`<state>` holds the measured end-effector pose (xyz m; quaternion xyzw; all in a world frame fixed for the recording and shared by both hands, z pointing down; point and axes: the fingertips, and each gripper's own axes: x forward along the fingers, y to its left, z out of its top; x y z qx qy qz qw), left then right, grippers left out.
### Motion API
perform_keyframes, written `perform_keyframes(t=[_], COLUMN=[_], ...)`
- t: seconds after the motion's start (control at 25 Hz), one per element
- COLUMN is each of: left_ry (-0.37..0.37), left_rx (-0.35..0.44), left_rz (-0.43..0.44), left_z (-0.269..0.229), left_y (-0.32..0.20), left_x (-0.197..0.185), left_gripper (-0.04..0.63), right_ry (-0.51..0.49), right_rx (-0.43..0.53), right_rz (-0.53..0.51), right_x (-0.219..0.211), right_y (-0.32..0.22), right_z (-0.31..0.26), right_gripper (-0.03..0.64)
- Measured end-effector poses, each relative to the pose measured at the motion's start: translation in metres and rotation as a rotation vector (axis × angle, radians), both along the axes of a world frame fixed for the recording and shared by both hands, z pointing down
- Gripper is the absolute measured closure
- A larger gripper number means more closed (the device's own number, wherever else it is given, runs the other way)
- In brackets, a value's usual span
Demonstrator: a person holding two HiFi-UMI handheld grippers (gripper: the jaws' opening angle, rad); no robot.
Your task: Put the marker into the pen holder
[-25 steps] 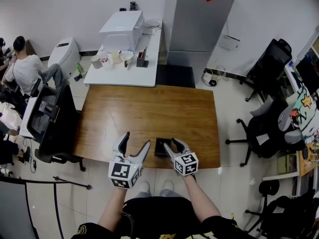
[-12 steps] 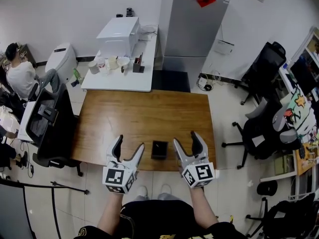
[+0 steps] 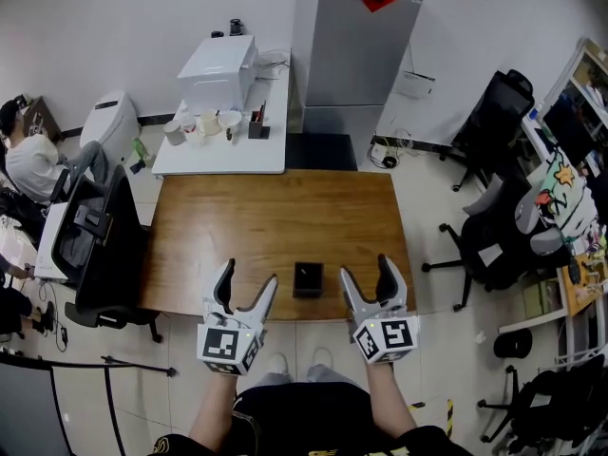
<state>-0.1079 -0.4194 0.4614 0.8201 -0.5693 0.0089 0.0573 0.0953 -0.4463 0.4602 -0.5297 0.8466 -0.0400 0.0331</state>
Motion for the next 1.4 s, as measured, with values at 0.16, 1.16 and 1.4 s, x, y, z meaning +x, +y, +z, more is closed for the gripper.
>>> perform_keyframes(t=[0.16,1.16,1.4], left_ry=[-0.014,-0.032,-0.059], left_rx=[-0.006,-0.031,-0.031], left_rz=[0.035,-0.001,-0.038], left_z=[0.004,0.008,-0.003], left_y=[0.012,0.14,0.17], left_x=[-0.002,0.077,0.085], left_gripper=[0.245,0.25,0.25], right_ry=[0.01,0.021,-0.004], right_rx=[0.004,-0.028,-0.001], right_rz=[-0.034,-0.087,-0.137], right_x=[-0.028,0.033,0.036], right_y=[0.022,0.162,0.177], right_z=[-0.006,0.006,-0.005], right_gripper=[0.27,0.27,0.27])
